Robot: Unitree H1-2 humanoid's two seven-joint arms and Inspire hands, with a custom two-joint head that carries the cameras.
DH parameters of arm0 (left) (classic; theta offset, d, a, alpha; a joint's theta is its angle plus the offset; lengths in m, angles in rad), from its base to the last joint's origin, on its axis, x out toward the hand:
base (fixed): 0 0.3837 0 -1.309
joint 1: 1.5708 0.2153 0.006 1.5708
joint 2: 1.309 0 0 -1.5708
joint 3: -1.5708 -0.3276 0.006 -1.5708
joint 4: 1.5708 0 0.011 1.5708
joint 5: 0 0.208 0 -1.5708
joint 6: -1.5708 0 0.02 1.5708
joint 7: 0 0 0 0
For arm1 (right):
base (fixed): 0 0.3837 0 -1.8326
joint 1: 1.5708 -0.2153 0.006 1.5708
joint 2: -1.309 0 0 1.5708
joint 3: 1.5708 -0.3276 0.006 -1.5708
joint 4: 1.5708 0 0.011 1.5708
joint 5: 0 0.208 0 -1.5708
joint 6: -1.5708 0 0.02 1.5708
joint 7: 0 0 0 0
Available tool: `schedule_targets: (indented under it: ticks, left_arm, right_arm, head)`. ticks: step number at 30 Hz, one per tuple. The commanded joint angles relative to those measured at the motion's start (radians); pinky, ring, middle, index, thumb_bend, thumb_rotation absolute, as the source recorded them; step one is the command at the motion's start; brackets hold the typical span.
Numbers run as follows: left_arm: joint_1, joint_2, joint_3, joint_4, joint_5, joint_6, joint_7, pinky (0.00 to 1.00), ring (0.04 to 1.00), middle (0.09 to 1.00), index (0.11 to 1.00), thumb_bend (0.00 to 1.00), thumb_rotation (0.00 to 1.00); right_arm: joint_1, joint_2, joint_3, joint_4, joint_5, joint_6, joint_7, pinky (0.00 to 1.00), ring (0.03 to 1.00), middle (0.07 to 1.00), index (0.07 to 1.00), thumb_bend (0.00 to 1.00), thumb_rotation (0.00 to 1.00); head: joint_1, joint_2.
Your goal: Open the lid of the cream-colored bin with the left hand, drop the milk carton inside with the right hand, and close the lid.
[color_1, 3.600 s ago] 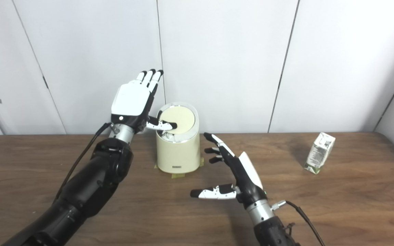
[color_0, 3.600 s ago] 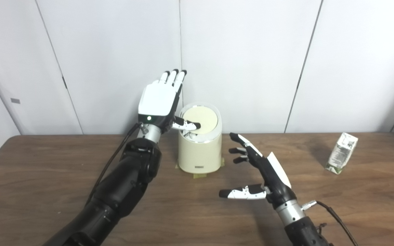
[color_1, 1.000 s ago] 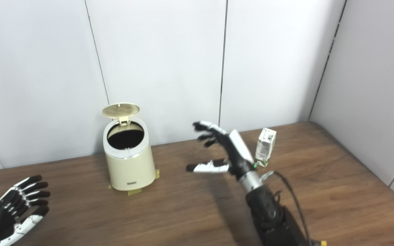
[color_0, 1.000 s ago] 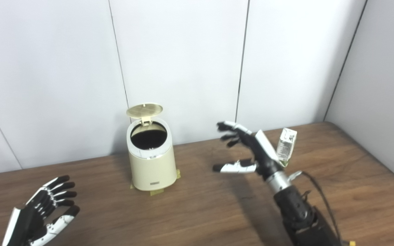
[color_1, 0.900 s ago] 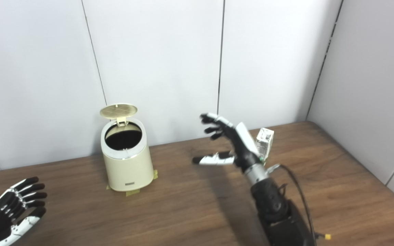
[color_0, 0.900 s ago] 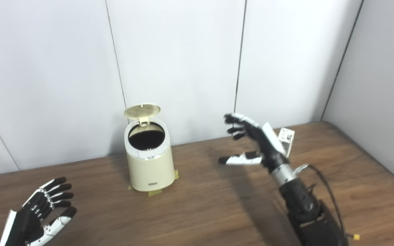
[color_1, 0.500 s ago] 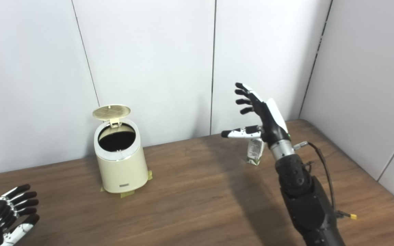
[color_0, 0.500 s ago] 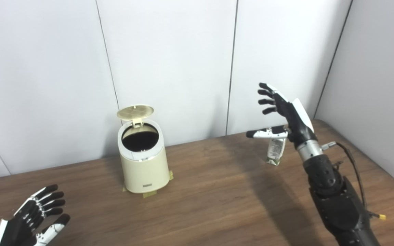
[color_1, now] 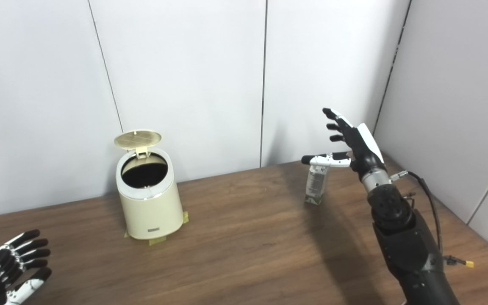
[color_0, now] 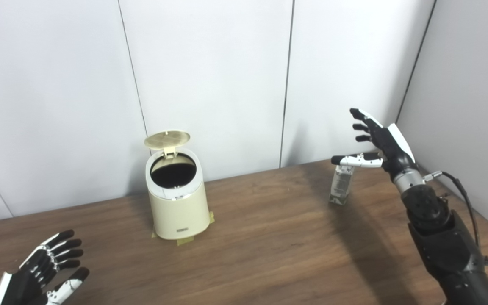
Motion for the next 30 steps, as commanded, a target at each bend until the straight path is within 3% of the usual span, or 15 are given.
schedule_targets:
  ticks: [1,9,13,19,25,30]
  left_arm:
    - [-0.022,0.017,0.005,-0.041,0.009,-0.011,0.011,0.67,0.711,0.753,0.801,0.63,0.21]
    - [-0.024,0.016,0.007,-0.035,-0.011,-0.017,0.001,0.67,0.697,0.741,0.79,0.65,0.21]
    - [-0.021,0.018,0.007,-0.045,-0.008,-0.007,0.002,0.66,0.692,0.737,0.785,0.65,0.21]
    - [-0.022,0.02,0.003,-0.047,0.009,-0.001,0.005,0.66,0.687,0.734,0.779,0.64,0.2]
    - [-0.015,0.015,0.003,-0.07,0.034,0.023,0.019,0.65,0.683,0.731,0.773,0.64,0.19]
    - [-0.01,0.009,0.004,-0.088,0.051,0.038,0.031,0.63,0.681,0.732,0.774,0.61,0.12]
  right_arm:
    - [-0.038,-0.037,-0.019,-0.005,0.018,-0.006,-0.007,0.78,0.863,0.907,0.911,0.88,0.21]
    - [-0.036,-0.038,-0.025,0.109,0.064,-0.019,0.0,0.77,0.862,0.914,0.929,0.85,0.22]
    - [-0.044,-0.032,-0.017,0.168,0.07,-0.039,-0.004,0.81,0.88,0.929,0.922,0.88,0.23]
    - [-0.052,-0.004,0.004,0.211,0.04,0.009,-0.05,0.77,0.85,0.911,0.906,0.88,0.21]
    - [-0.06,0.015,0.02,0.279,0.054,-0.037,-0.061,0.72,0.821,0.892,0.897,0.88,0.17]
    - [-0.07,0.027,0.037,0.339,0.044,-0.09,-0.087,0.77,0.808,0.843,0.856,0.89,0.16]
  head:
    - [0.0,0.001]
    - [-0.001,0.007]
    - [-0.001,0.009]
    - [0.002,0.01]
    - [0.014,0.017]
    - [0.018,0.022]
